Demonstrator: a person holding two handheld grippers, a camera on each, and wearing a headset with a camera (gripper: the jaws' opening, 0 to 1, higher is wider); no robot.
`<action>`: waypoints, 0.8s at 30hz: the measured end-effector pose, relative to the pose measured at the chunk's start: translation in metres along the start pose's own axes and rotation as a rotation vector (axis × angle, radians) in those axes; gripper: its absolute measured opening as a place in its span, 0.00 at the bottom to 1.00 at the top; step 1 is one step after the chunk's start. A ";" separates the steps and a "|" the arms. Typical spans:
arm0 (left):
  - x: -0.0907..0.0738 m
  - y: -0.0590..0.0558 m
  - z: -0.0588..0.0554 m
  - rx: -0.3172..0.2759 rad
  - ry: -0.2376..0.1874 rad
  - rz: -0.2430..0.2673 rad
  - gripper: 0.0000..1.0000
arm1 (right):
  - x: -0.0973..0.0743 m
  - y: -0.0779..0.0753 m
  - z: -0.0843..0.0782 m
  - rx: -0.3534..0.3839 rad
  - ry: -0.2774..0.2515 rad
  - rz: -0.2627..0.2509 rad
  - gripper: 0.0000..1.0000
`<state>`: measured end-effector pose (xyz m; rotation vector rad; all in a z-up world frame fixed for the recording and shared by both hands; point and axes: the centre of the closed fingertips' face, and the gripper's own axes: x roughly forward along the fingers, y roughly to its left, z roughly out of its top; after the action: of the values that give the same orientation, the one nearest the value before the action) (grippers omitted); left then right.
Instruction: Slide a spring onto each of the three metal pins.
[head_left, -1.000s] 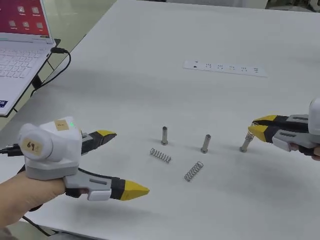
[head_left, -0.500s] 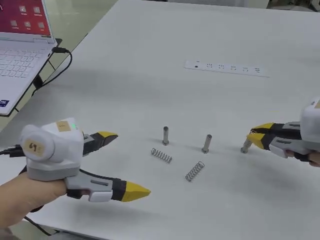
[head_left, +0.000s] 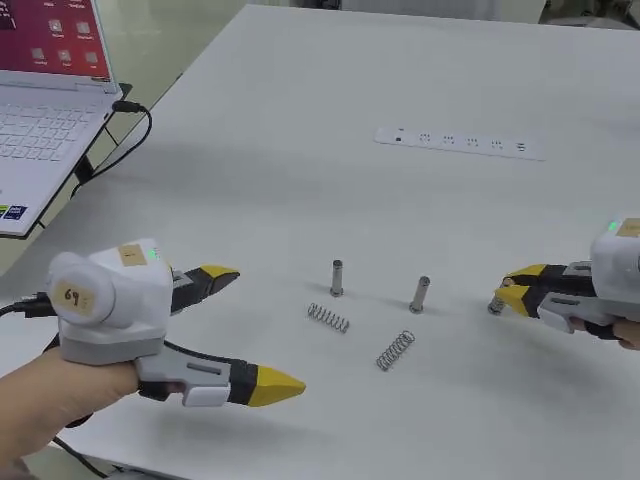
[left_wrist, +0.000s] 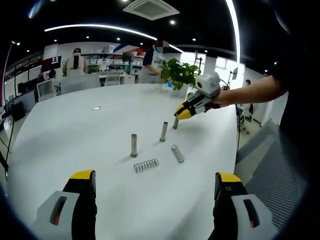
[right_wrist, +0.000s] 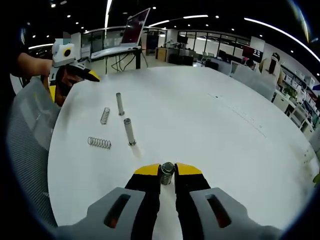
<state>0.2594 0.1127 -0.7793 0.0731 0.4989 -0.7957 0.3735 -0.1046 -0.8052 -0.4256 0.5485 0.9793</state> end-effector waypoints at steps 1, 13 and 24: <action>0.000 0.000 0.000 -0.002 0.000 -0.001 0.96 | 0.000 0.000 0.001 -0.003 -0.002 0.000 0.08; 0.001 -0.001 0.003 -0.003 -0.006 -0.006 0.96 | -0.001 -0.001 0.004 0.027 0.002 0.007 0.13; 0.001 -0.002 0.004 0.003 -0.008 -0.006 0.96 | -0.008 0.001 0.004 0.027 -0.005 0.006 0.21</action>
<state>0.2604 0.1098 -0.7756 0.0708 0.4907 -0.8026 0.3703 -0.1068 -0.7975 -0.3977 0.5578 0.9773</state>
